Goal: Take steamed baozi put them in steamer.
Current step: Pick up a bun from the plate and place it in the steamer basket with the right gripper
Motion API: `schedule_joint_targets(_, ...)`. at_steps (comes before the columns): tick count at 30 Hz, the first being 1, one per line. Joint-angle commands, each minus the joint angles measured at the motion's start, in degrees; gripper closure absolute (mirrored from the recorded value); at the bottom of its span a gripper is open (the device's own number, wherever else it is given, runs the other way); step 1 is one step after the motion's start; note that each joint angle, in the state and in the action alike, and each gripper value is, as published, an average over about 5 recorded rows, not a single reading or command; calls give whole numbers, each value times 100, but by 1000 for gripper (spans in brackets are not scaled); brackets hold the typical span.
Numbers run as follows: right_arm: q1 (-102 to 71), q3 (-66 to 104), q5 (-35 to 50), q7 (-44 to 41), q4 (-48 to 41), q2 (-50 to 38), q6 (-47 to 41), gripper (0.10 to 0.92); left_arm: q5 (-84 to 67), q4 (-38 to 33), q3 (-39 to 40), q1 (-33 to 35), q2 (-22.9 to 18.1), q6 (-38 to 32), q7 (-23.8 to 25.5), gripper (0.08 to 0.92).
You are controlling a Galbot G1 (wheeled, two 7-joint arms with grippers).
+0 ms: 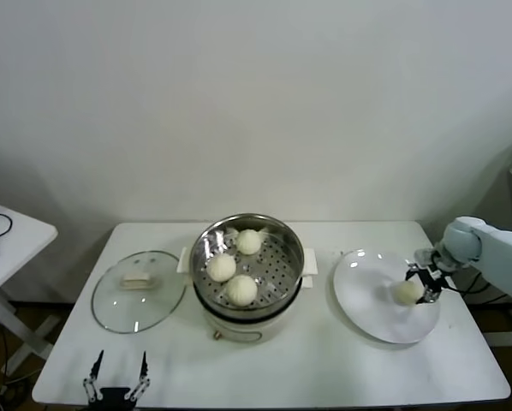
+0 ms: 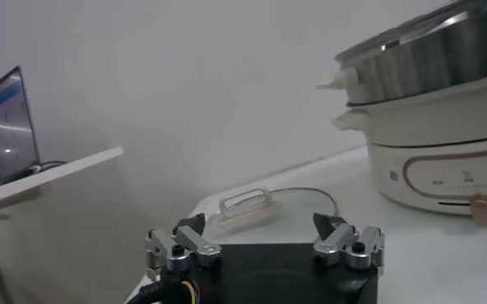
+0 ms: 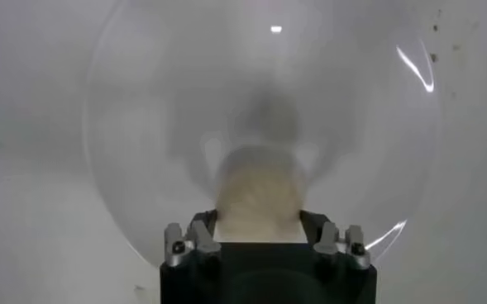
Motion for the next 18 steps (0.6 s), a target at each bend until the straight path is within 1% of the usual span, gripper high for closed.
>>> schedule_joint_targets(1,501,-474,521,-101,230,-47,-167,350,5,-30,12,19,-280,-24,-5,177)
schedule_joint_targets(5,881,-763,870,-151,444,-115,-252,367,15,-32,27,35,-280,-46,-11,177)
schedule_joint_targets(9,1890,-1636,1420,-196,854,-127,-255,396,16,-30,32,41,-280,-61,-14,177)
schedule_joint_targets(14,3721,-3077,2217,-212,1754,19,-355,405,11,-17,45,27,-280,-68,-18,177)
schedule_joint_targets(18,5219,-4018,2960,-269,2514,422,-439,406,16,-28,62,42,-280,-72,-14,177)
